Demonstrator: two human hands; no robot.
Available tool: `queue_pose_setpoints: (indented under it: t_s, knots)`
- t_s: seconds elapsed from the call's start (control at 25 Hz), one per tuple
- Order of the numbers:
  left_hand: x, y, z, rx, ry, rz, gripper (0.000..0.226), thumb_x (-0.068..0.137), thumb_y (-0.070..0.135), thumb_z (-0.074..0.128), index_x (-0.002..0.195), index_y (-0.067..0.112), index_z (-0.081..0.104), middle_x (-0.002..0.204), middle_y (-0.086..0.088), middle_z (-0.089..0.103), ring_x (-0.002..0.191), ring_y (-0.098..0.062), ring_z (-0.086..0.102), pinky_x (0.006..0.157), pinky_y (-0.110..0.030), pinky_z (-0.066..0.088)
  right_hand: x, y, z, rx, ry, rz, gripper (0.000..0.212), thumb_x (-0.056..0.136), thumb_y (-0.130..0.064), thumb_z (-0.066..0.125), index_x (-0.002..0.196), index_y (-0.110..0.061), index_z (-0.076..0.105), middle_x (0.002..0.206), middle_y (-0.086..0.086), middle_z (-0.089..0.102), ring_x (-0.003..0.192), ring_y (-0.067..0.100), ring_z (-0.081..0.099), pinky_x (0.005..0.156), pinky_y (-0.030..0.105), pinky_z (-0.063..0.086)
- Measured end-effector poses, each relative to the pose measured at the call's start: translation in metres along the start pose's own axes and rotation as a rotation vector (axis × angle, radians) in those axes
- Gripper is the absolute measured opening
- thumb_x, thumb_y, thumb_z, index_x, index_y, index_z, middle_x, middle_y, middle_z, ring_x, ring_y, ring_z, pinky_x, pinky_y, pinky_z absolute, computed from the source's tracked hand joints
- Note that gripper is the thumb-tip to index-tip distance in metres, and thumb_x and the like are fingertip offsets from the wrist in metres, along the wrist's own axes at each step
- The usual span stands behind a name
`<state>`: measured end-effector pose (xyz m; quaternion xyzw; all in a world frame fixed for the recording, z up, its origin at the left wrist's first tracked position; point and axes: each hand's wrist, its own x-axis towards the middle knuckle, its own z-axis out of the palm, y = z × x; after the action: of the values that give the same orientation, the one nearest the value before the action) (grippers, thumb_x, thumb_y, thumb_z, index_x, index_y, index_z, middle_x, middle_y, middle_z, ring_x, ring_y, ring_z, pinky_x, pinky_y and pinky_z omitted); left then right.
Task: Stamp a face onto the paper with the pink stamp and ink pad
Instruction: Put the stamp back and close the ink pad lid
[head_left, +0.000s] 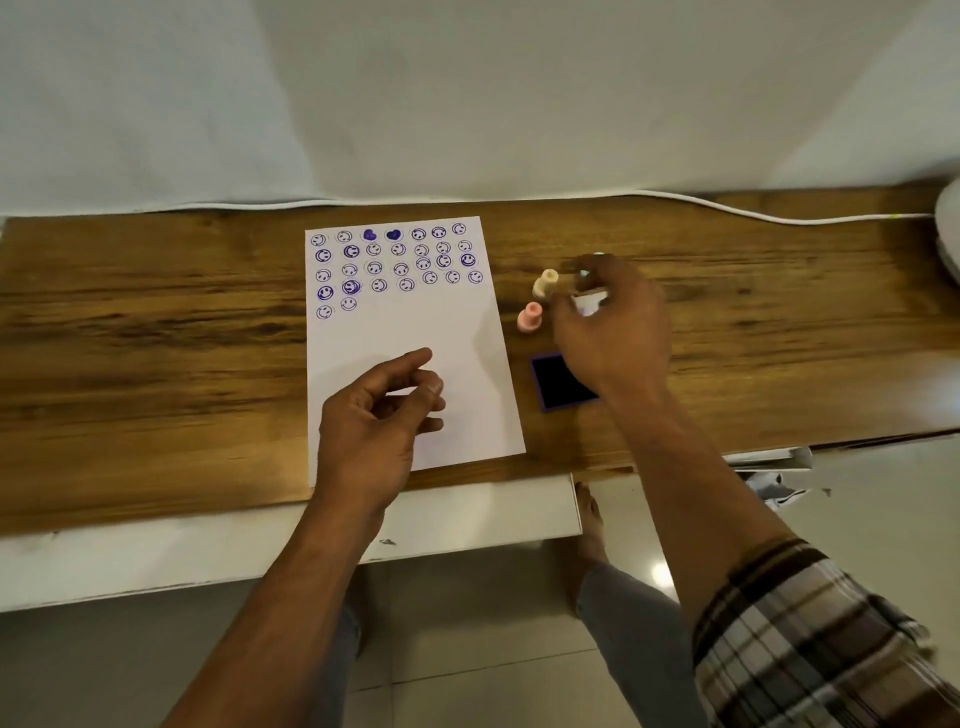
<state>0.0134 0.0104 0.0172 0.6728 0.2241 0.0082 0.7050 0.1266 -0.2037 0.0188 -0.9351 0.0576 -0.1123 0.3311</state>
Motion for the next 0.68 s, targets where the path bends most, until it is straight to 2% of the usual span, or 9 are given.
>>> queue_pose_setpoints:
  t_s: [0.08,0.16,0.24,0.4,0.56,0.68]
  knots:
    - [0.003,-0.001,-0.003,-0.025,0.038,0.000,0.028,0.095,0.014,0.073,0.118,0.028,0.078,0.095,0.012,0.079,0.088,-0.019,0.077,0.073,-0.026,0.064,0.012,0.018,-0.010,-0.136,0.020,0.110,0.065,0.084,-0.057,0.072,0.140,-0.030,0.053,0.137,0.002,0.061,0.125,0.027,0.053,0.096,0.046,0.052]
    - [0.005,-0.003,-0.005,-0.047,0.062,-0.002,0.029,0.095,0.013,0.073,0.119,0.027,0.078,0.094,0.013,0.078,0.086,-0.019,0.077,0.072,-0.025,0.063,0.018,0.031,-0.015,-0.268,-0.093,0.237,0.092,0.081,-0.063,0.075,0.153,-0.024,0.035,0.153,0.012,0.045,0.139,0.034,0.042,0.107,0.051,0.045]
    - [0.006,-0.004,-0.004,-0.043,0.063,-0.001,0.029,0.096,0.013,0.072,0.120,0.028,0.078,0.095,0.014,0.078,0.087,-0.018,0.077,0.071,-0.024,0.063,0.018,0.036,-0.013,-0.310,-0.172,0.293,0.109,0.078,-0.070,0.074,0.159,-0.018,0.022,0.159,0.017,0.037,0.145,0.038,0.035,0.112,0.054,0.040]
    - [0.005,-0.004,-0.002,-0.061,0.056,-0.004,0.029,0.095,0.013,0.072,0.121,0.027,0.078,0.094,0.010,0.077,0.085,-0.019,0.077,0.070,-0.024,0.062,0.016,0.031,-0.009,-0.346,-0.155,0.251,0.109,0.080,-0.071,0.072,0.159,-0.015,0.022,0.158,0.017,0.041,0.145,0.038,0.037,0.113,0.052,0.040]
    - [0.007,-0.003,-0.003,-0.072,0.067,0.007,0.030,0.096,0.011,0.072,0.122,0.024,0.077,0.093,0.008,0.076,0.082,-0.017,0.076,0.069,-0.022,0.061,0.004,0.019,-0.029,-0.212,-0.036,0.279,0.105,0.077,-0.068,0.074,0.157,-0.016,0.027,0.154,0.013,0.045,0.141,0.034,0.041,0.110,0.052,0.044]
    - [0.005,-0.002,-0.002,-0.077,0.076,0.005,0.030,0.096,0.011,0.071,0.123,0.024,0.076,0.096,0.004,0.076,0.082,-0.017,0.076,0.070,-0.024,0.061,-0.034,0.007,-0.039,-0.203,-0.030,0.264,0.106,0.074,-0.072,0.072,0.154,-0.017,0.028,0.154,0.012,0.043,0.141,0.034,0.041,0.112,0.052,0.043]
